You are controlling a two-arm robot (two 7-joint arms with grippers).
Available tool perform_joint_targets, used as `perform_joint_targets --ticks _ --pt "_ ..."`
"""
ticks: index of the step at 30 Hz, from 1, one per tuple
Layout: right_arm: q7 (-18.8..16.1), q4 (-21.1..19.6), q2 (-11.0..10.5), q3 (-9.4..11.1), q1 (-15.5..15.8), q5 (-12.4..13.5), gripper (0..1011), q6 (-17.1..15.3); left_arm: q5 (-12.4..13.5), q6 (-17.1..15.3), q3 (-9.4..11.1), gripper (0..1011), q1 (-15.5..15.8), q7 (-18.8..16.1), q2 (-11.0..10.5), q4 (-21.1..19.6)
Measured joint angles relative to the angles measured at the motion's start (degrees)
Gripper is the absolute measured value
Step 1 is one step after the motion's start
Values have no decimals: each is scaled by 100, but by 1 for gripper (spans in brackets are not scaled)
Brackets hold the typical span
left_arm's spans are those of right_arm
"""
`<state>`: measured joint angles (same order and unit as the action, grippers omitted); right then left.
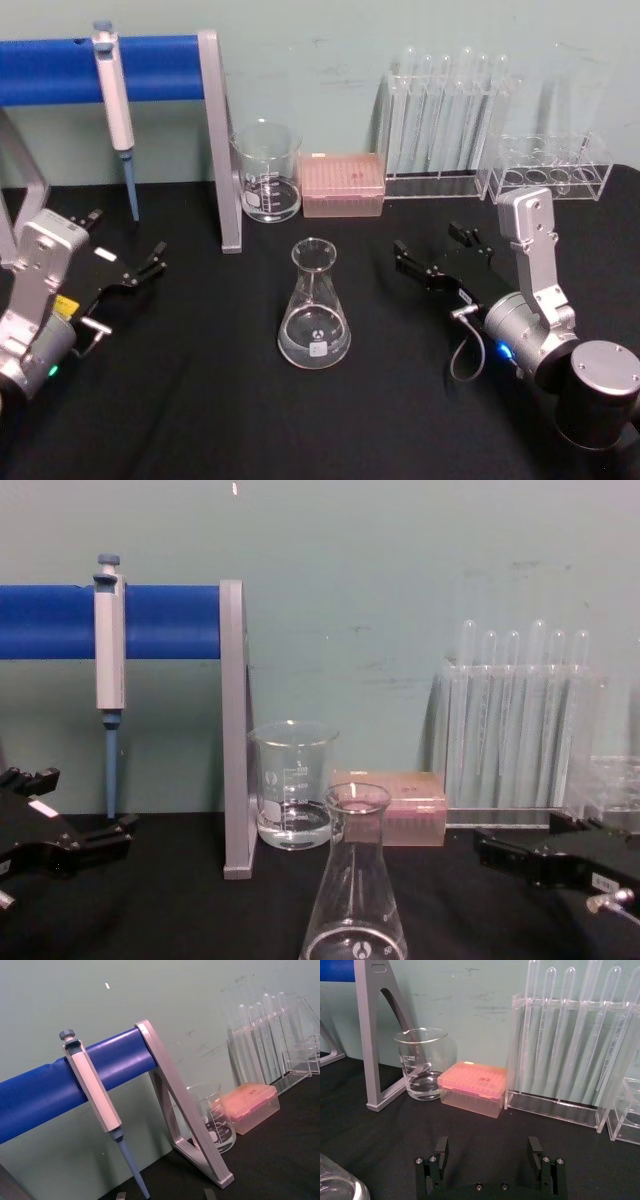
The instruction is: Grasp the erlenmeyer flask with one hand, shake it three times, then place it back.
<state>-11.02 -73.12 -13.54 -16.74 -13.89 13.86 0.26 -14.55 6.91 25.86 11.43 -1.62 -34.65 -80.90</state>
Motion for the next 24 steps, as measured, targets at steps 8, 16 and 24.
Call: perform_joint_targets --ticks 8,16,24 --pt "35 -10 -4 -9 2 6 1000 2 0 0 0 1001 0 0 0 0" --pt "55 -20 -7 -14 6 11 1000 6 0 0 0 1001 0 0 0 0" --pt "69 -24 -11 -18 9 13 1000 9 0 0 0 1001 0 0 0 0"
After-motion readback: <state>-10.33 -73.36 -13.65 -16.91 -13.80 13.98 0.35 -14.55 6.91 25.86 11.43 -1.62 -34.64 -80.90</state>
